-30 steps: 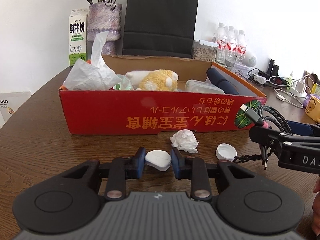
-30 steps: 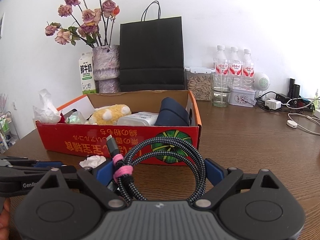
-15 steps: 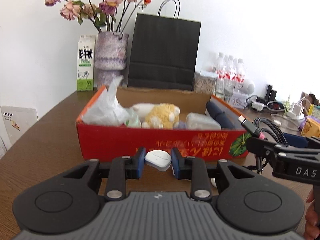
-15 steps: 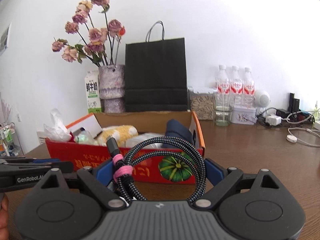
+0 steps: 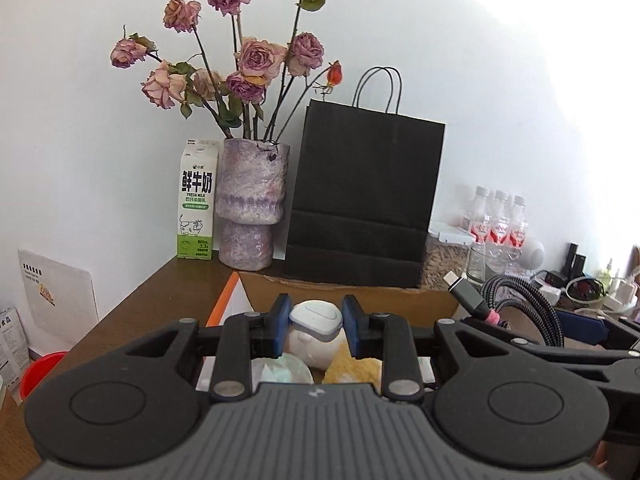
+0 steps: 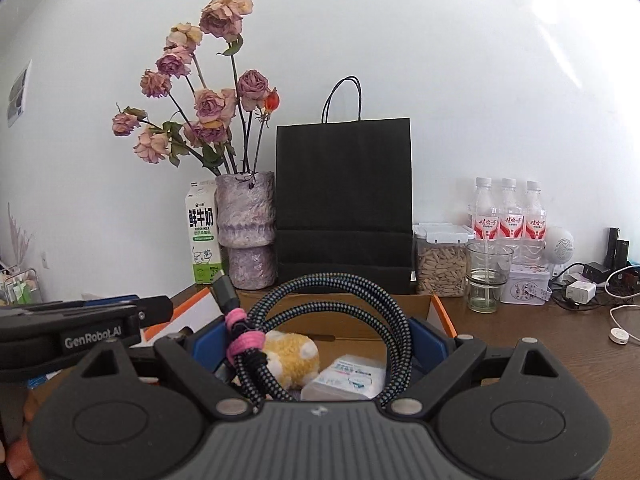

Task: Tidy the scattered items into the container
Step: 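Carry the white piece and cable over the cardboard box, then lower the white piece and cable into the box and open both tools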

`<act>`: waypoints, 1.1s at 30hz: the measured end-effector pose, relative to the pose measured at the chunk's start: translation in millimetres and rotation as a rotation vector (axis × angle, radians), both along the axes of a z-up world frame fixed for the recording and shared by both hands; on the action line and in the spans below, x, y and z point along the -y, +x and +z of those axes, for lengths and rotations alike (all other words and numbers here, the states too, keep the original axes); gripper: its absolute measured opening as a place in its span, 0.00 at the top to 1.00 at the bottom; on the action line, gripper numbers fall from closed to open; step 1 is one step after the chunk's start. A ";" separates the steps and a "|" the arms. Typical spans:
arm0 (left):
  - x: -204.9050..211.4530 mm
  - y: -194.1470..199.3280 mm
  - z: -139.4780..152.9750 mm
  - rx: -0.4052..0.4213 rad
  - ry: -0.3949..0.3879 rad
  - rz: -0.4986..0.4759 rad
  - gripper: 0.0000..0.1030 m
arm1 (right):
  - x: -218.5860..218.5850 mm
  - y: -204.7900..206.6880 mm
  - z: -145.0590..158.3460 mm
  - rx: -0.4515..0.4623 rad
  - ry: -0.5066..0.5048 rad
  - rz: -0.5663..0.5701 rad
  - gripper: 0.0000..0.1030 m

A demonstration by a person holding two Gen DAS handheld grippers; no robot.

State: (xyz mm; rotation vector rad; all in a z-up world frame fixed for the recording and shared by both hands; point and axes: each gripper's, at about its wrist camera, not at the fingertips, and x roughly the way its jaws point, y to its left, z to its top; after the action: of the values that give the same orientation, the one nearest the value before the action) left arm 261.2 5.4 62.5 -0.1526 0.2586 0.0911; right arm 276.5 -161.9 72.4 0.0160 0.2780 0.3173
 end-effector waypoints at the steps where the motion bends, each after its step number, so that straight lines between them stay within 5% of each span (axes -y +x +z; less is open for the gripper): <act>1: -2.4 8.3 -0.6 0.005 -0.013 0.015 0.73 | -4.2 9.3 -0.4 -0.002 0.006 -0.010 0.10; 10: -22.5 58.5 -33.8 -0.060 -0.028 0.076 0.73 | -13.7 57.9 -33.7 -0.046 0.026 -0.044 0.10; 28: -12.3 51.1 -41.6 -0.062 0.034 0.092 0.72 | -17.1 51.9 -40.3 -0.051 -0.033 -0.044 0.10; 29: -11.7 50.0 -41.3 -0.058 0.038 0.094 0.61 | -16.6 52.0 -40.4 -0.055 -0.033 -0.040 0.10; 30: -11.0 49.0 -40.2 -0.055 0.042 0.100 0.38 | -16.0 51.8 -40.6 -0.059 -0.032 -0.036 0.10; 33: -12.2 43.5 -34.1 -0.035 0.062 0.139 0.13 | -10.5 48.9 -40.4 -0.052 -0.009 -0.029 0.07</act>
State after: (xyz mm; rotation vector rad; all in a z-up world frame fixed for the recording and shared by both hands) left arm 304.8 17.6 28.4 -0.1074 0.2793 0.2400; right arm 325.4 -151.5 32.0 0.0198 0.3299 0.2874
